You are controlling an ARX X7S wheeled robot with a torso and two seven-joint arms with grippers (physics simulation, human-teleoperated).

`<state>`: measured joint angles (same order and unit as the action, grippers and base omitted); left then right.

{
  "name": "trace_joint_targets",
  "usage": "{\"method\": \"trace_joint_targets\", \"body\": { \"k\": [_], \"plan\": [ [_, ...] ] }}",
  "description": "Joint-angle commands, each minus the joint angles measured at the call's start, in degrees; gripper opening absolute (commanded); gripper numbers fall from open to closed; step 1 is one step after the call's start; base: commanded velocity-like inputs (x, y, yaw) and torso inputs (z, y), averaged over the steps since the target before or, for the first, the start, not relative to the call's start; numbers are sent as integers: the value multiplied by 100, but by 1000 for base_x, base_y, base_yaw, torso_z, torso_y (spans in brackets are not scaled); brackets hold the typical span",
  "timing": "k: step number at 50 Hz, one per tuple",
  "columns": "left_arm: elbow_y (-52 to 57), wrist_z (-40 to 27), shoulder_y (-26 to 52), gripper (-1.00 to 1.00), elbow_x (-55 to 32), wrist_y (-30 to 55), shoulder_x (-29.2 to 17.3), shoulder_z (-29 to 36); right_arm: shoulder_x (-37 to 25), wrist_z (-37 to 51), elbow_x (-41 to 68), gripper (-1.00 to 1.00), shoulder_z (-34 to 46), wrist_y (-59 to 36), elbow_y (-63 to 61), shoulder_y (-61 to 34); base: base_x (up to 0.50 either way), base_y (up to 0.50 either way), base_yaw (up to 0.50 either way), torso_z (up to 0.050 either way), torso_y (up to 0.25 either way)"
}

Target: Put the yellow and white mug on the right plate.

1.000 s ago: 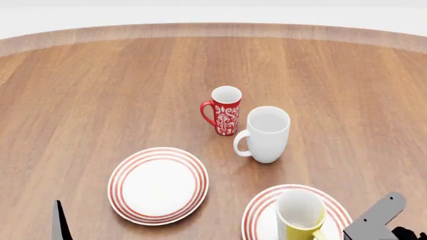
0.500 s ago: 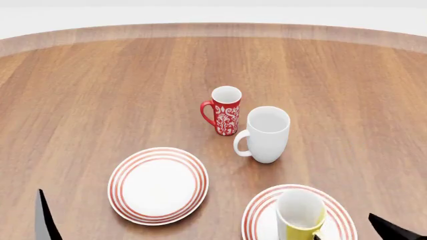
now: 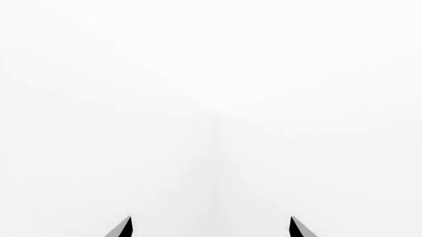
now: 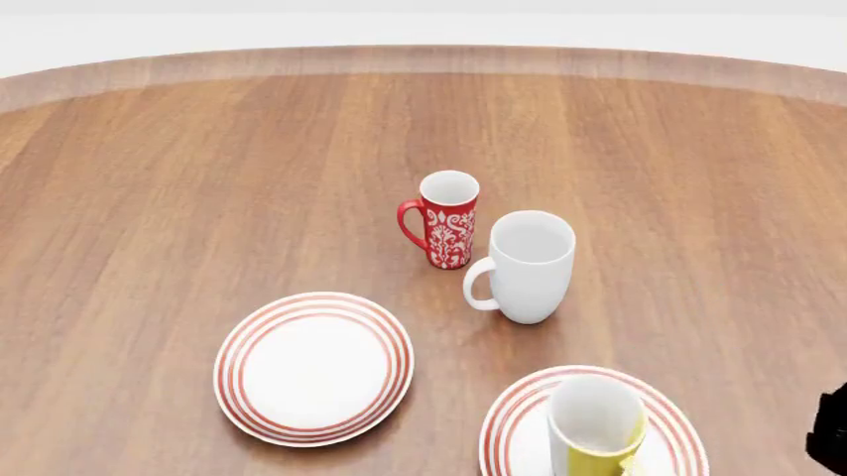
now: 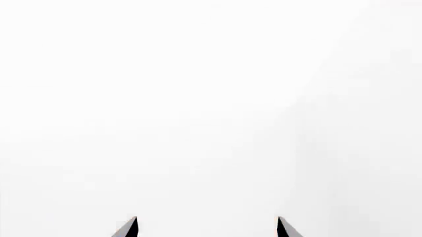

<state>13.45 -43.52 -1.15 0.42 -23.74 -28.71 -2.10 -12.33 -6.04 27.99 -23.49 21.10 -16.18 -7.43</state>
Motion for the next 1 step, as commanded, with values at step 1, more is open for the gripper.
{"method": "trace_joint_targets", "body": {
  "k": [1],
  "plan": [
    [25, -470, 300, 100, 72, 38, -135, -1184, 720, 779, -1002, 100, -644, 945, -337, -920, 0, 0, 0, 0, 0]
  ]
}}
